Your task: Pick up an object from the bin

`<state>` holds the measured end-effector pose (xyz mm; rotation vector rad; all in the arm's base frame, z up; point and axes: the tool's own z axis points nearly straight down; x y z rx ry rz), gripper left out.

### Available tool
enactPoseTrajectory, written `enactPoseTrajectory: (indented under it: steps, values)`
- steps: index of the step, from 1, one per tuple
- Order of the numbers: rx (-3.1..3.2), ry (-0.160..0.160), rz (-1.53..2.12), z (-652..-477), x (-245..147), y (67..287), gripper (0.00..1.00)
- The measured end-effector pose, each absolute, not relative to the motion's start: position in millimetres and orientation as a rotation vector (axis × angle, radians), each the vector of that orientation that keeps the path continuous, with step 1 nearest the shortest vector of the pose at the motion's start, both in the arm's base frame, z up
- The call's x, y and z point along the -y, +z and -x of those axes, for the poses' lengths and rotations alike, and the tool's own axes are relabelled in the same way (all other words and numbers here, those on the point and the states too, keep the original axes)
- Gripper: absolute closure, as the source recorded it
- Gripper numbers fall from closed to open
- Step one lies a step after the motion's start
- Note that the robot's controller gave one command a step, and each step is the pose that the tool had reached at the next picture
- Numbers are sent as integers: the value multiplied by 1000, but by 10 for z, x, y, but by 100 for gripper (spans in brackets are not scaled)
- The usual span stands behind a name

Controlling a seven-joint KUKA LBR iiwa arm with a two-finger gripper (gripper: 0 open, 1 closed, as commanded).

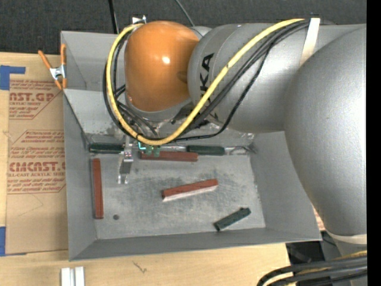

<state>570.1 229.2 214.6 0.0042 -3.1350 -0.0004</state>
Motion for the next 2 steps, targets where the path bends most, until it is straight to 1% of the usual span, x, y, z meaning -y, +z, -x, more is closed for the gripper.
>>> enactPoseTrajectory:
  steps: [1, 2]
  values:
    - [3143, -3, -2, -5721, -2282, 2195, 0]
    - [3146, -6, 3, -5759, -1759, 1788, 0]
